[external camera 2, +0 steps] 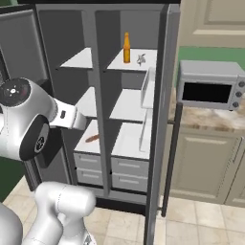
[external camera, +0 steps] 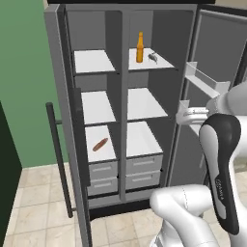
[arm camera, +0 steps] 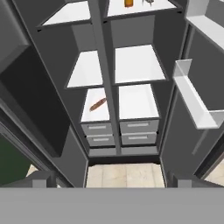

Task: Pick up the frozen fish from the freezer, place it on any shelf in the fridge, and close the fridge and freezer doors when done.

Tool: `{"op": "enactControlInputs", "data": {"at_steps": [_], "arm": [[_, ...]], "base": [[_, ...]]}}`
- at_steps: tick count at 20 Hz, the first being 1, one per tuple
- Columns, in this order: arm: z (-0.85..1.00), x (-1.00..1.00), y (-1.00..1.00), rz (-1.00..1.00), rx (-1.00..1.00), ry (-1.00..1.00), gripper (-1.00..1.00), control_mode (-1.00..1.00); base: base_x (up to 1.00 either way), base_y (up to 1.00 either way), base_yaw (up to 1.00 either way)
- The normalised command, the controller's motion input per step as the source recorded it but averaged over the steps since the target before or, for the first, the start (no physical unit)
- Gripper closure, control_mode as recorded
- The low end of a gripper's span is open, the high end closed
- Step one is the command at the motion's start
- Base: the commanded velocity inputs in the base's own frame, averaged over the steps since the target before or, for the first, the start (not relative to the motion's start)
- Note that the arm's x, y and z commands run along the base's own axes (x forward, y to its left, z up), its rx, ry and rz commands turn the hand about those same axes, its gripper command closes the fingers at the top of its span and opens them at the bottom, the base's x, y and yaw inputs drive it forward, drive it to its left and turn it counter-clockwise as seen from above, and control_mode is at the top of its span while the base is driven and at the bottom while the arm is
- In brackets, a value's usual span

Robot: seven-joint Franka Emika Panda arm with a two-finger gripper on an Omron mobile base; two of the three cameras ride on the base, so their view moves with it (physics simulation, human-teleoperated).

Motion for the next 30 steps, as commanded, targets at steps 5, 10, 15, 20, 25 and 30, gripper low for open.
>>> {"op": "enactControlInputs", "data": {"at_steps": [5,10,15,20,25,30], "arm": [[0.00,0.00,0.00,0.00,0.00,0.00,-1.00,1.00],[0.00,0.00,0.00,0.00,0.00,0.00,-1.00,1.00],[0.00,0.00,0.00,0.00,0.00,0.00,-1.00,1.00],[0.00,0.00,0.00,0.00,0.00,0.00,-1.00,1.00],[0.00,0.00,0.00,0.00,0.00,0.00,-1.00,1.00],[0.00,0.00,0.00,0.00,0.00,0.00,-1.00,1.00]], "base": [[-0.47,-0.09,0.00],[-0.39,-0.03,0.00],[-0.21,0.00,0.00],[-0.17,0.00,0.00],[0.00,0.00,0.00],[0.32,0.02,0.00]]}}
